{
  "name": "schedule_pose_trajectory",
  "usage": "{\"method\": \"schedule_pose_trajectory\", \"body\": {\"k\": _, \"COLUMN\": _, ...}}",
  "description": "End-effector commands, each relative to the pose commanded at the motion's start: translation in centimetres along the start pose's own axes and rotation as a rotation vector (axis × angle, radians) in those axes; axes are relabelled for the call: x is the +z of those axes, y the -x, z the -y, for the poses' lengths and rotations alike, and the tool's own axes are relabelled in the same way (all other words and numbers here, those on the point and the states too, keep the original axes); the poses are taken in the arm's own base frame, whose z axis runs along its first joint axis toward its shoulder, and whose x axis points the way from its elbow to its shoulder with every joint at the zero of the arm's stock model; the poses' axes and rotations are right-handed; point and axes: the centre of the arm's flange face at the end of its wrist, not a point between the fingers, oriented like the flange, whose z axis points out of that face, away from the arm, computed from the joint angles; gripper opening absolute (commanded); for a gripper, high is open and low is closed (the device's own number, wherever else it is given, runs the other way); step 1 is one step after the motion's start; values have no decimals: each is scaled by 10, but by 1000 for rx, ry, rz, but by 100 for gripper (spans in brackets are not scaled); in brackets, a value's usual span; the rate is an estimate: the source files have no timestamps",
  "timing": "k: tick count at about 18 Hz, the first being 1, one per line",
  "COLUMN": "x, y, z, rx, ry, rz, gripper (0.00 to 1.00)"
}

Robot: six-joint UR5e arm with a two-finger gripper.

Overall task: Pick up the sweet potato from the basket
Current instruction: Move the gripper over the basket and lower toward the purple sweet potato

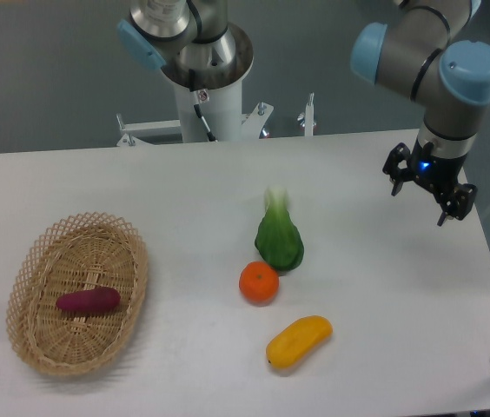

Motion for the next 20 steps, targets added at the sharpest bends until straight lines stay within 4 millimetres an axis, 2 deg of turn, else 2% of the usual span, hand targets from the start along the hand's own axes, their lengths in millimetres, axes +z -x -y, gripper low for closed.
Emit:
{"method": "schedule_pose_trajectory", "body": {"k": 5, "x": 3, "y": -4, "z": 11, "rx": -48, "ry": -13, "rz": -5, "gripper": 100}}
{"method": "schedule_pose_trajectory", "body": {"k": 9, "x": 2, "y": -5, "z": 44, "rx": -121, "ry": -21, "rz": -2, "gripper": 100}}
{"method": "schedule_pose_trajectory", "body": {"k": 16, "x": 0, "y": -23, "z": 130, "rx": -258, "ry": -117, "rz": -19, "gripper": 100}}
{"method": "schedule_pose_trajectory", "body": {"k": 20, "x": 4, "y": -48, "z": 201, "rx": -288, "ry": -129, "rz": -47, "gripper": 100}}
